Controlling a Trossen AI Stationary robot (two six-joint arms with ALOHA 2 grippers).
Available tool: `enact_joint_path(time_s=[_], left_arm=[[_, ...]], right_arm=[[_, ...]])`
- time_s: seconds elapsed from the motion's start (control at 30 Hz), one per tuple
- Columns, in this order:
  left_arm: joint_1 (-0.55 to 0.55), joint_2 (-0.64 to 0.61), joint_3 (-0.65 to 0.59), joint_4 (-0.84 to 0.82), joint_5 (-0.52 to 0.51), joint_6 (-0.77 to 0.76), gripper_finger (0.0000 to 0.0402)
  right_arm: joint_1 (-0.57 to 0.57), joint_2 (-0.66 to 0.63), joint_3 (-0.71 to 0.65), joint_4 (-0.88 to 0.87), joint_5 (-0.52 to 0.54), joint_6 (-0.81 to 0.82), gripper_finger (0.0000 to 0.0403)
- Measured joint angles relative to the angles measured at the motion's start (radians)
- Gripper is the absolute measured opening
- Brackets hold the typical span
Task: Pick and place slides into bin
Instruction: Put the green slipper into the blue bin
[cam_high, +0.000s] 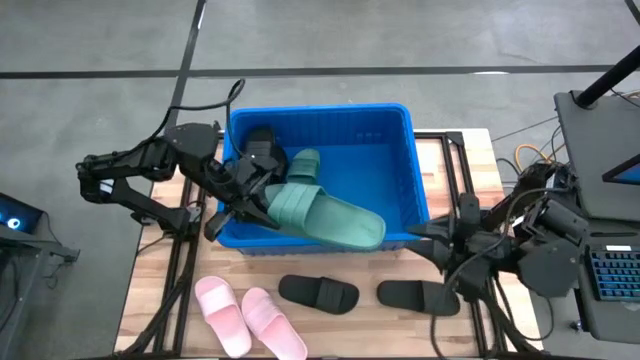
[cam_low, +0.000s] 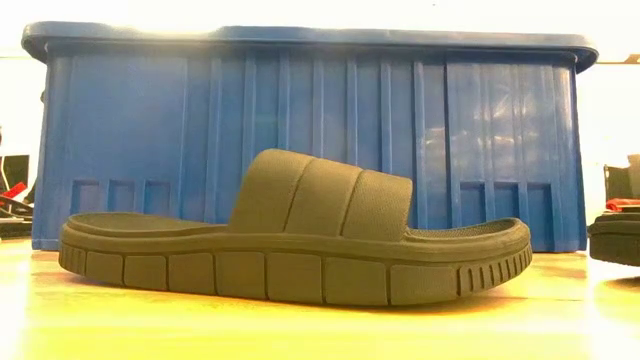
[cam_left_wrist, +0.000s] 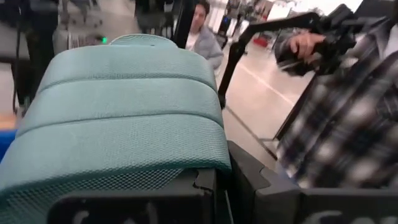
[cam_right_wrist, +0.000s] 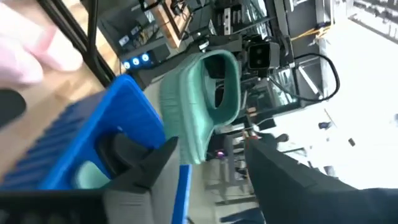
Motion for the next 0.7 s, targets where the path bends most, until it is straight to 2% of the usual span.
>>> enact_joint_path(time_s=[0.13, 0.33, 0.53, 0.7], left_arm=[[0.0, 0.0, -0.001, 0.055, 0.031, -0.018, 0.0], [0.0, -0.003, -0.002, 0.044, 0.039, -0.045, 0.0], [0.0, -0.003, -0.002, 0.046, 0.038, -0.044, 0.0], [0.0, -0.003, -0.003, 0.048, 0.039, -0.044, 0.0]], right_arm=[[-0.019, 0.0, 0.0, 0.0, 0.0, -0.087, 0.021], [-0.039, 0.0, -0.004, 0.001, -0.001, -0.188, 0.0244], [-0.077, 0.0, -0.026, 0.055, -0.082, -0.238, 0.0246], [-0.104, 0.001, -0.053, 0.151, -0.103, -0.331, 0.0236]])
